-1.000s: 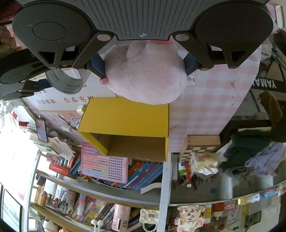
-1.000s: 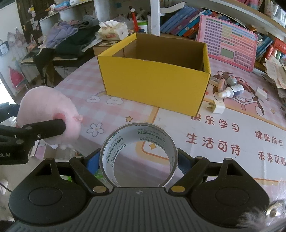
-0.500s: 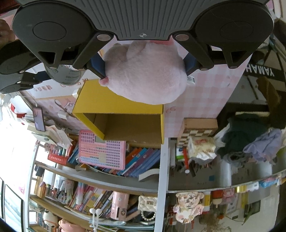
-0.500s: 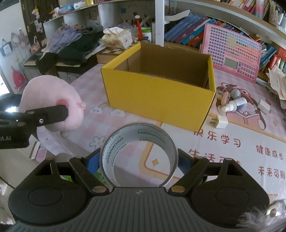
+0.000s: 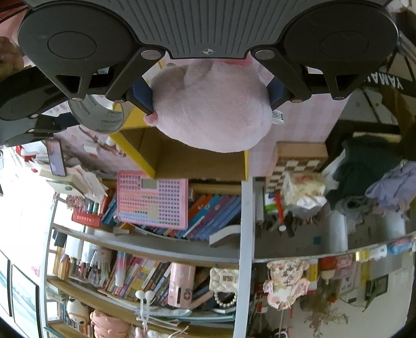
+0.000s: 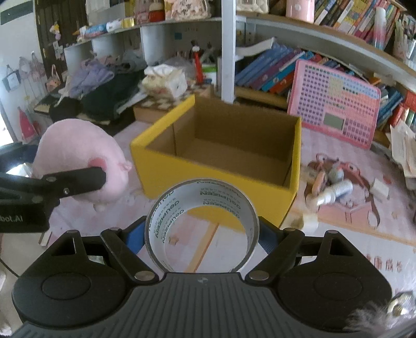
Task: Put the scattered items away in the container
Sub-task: 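Lift and carry the tape roll and pig with both tools toward the yellow box, then lower the pig and tape roll into the yellow box and open both tools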
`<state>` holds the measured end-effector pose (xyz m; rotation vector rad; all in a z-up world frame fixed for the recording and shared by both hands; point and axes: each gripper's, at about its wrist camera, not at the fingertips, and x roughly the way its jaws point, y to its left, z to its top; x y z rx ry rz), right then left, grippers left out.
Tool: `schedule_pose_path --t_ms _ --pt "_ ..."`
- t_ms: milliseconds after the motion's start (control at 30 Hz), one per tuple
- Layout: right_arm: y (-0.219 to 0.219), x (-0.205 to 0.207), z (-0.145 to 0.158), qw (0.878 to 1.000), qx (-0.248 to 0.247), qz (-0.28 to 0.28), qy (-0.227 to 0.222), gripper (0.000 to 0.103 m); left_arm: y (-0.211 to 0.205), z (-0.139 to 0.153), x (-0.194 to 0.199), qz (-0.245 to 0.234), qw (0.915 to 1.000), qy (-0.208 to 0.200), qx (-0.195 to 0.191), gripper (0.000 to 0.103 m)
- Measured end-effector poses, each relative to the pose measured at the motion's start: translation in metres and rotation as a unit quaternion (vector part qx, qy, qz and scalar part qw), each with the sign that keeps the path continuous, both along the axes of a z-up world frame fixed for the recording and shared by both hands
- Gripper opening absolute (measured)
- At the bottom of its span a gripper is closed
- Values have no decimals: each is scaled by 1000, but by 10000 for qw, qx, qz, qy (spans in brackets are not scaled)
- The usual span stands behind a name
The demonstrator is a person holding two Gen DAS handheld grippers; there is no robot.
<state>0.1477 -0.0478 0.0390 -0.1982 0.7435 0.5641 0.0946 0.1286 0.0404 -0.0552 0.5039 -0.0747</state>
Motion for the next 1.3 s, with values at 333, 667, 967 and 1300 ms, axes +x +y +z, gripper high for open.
schedule_pose_path --t_ms 333,667,967,1300 --pt "6 48 24 9989 27 314 -339 84 0 16 48 74 9997 -234 74 88" --pt "10 121 28 9966 -238 480 -631 84 -3 16 100 92 9994 -150 311 88" --pt "34 185 -14 9802 -1143 1522 -554 84 -37 -10 151 -375 9937 362 994 88" --pt "66 225 -63 9131 -2404 3277 -318 84 -42 -41 208 -825 9813 1347 1102 88"
